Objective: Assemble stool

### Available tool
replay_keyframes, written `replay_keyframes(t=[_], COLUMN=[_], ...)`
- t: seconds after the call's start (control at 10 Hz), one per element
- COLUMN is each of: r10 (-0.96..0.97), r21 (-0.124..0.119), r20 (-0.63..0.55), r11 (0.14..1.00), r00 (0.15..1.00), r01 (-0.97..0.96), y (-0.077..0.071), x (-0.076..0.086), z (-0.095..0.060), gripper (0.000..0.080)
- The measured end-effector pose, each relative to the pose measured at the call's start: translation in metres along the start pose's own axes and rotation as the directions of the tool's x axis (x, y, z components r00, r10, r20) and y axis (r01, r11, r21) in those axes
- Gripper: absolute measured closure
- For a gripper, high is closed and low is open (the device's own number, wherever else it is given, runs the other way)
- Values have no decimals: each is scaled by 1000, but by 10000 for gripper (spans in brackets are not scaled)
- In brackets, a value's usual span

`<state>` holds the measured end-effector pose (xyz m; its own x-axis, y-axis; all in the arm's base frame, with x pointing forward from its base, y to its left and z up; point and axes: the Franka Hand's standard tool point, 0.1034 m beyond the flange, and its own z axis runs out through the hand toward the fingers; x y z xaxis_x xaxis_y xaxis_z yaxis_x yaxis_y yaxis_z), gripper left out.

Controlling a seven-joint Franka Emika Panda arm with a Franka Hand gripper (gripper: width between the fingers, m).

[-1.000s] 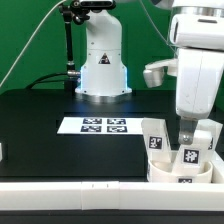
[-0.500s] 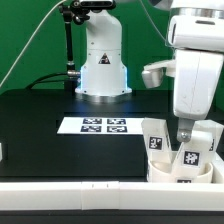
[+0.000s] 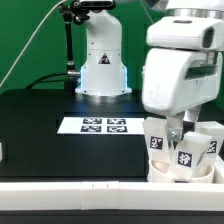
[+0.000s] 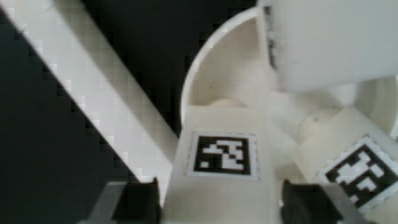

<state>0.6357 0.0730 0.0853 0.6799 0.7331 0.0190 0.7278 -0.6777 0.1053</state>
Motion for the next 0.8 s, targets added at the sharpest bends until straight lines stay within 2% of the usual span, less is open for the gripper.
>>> replay_keyframes(t=[0.2,0.6,0.7,0.8], r10=[210,484,591,738], r21=[-8,3,19,51], r20=[-30,-33,-51,-70], r11=[978,875,806,675], r00=[977,874,805,671], r01=[-210,-484,-591,-736], y=[0,0,1,-2], x=[4,4,2,-1], z=[0,0,-2,-2], gripper=[471,469,469,469])
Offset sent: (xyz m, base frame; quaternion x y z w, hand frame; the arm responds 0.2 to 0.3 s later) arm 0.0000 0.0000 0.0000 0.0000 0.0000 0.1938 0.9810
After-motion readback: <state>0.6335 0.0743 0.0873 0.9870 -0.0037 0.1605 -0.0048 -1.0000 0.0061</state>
